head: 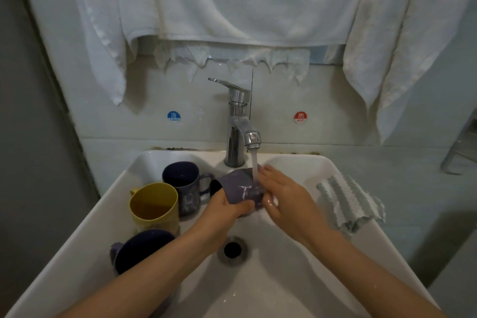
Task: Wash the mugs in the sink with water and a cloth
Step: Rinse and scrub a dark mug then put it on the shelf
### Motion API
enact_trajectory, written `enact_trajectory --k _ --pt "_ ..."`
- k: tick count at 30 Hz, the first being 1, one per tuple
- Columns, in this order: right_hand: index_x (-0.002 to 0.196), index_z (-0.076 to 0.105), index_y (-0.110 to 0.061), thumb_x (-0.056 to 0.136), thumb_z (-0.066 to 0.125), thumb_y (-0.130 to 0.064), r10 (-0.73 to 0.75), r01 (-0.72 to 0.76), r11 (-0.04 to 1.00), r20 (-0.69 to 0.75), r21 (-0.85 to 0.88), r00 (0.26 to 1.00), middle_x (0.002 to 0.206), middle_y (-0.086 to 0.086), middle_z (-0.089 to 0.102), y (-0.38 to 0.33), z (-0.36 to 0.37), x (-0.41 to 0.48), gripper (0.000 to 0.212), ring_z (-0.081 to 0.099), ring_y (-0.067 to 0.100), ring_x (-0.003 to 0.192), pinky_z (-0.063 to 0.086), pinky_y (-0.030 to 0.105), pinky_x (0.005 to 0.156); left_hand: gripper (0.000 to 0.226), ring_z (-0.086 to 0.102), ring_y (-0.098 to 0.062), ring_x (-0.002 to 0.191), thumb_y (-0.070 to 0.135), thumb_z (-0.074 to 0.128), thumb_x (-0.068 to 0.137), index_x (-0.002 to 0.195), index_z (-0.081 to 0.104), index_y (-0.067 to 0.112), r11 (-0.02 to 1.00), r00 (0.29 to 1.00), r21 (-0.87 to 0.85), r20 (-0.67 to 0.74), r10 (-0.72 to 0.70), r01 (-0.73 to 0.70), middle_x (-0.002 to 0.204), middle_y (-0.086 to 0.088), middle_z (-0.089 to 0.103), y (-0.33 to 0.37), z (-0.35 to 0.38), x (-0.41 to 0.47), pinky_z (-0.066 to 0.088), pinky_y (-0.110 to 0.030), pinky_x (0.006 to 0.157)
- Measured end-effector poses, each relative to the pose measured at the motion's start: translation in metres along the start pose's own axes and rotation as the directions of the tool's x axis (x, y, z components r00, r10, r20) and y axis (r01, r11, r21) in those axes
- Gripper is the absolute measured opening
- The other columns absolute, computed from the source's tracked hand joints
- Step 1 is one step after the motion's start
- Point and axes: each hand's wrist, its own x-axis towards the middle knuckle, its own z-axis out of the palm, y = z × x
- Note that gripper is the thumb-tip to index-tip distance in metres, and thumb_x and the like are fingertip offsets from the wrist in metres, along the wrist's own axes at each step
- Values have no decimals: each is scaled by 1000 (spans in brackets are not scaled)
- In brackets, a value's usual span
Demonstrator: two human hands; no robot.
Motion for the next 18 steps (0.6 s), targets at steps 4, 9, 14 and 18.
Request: enact_trajectory --k 4,9,14,18 --pt "137 47 -11 83 37 -20 -93 94 995 43 -23 995 142 4 45 -11 5 -3 55 39 18 134 14 28 112 43 64 -14 99 -10 57 82 114 56 19 1000 1000 6 26 5 -5 107 -2 67 -1 1 -1 53 -19 74" --pt "135 50 -15 82 30 -28 -155 158 987 94 -18 983 141 0 48 -11 9 -3 58 40 13 133 18 32 113 42 61 -19 108 -7 55 85 118 54 19 1000 1000 12 16 10 -11 114 -5 64 -3 2 -1 52 -25 85" --pt "135 49 -12 83 33 -17 24 -23 997 16 -78 1000 140 5 48 3 -1 2 55 43 21 132 7 23 111 48 58 -22 111 -5 62 82 124 52 17 998 994 -37 -97 -47 43 120 -5 62 -9 5 2 50 -32 91" --pt "140 44 -16 92 38 -13 79 -80 994 -19 -79 997 142 3 47 6 -7 2 48 45 20 130 21 17 107 44 59 -19 106 -4 61 83 116 51 23 998 995 -61 -90 -30 25 114 -1 63 -8 6 -1 50 -25 81"
